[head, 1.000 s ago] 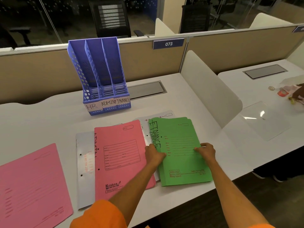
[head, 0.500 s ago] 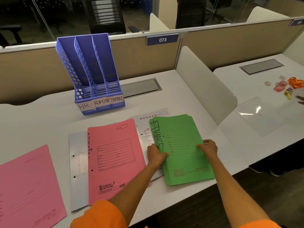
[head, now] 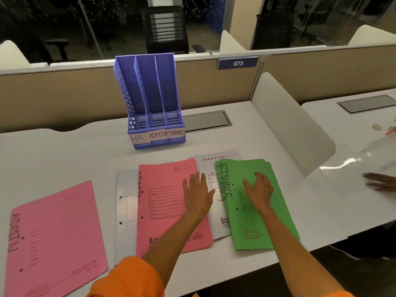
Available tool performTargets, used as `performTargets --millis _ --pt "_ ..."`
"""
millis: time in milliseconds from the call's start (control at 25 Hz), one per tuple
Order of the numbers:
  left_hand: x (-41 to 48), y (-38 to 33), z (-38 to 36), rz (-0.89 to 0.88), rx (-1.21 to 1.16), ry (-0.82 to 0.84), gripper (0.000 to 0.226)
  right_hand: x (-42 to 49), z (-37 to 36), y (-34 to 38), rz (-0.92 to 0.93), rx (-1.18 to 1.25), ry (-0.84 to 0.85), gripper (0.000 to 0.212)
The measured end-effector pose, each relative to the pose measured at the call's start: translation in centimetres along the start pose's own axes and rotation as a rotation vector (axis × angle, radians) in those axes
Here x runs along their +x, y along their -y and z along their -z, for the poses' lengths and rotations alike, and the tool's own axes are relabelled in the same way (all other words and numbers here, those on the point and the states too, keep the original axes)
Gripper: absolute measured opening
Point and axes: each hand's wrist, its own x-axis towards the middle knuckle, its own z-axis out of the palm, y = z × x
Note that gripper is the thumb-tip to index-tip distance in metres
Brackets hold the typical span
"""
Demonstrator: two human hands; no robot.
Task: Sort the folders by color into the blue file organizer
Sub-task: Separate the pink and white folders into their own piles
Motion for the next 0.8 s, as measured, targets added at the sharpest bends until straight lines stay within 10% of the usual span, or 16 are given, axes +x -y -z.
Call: performTargets --millis 440,800 --pt "-2.9 11.7 4.6 0.169 0.061 -0.062 0.073 -6.5 -9.5 13.5 0.37 0.04 0.221 0.06" --pt "-4.9 16.5 4.6 0.399 -0.288 -0.061 0.063 -8.1 -11.3 14.5 0.299 0.008 0.327 0.059"
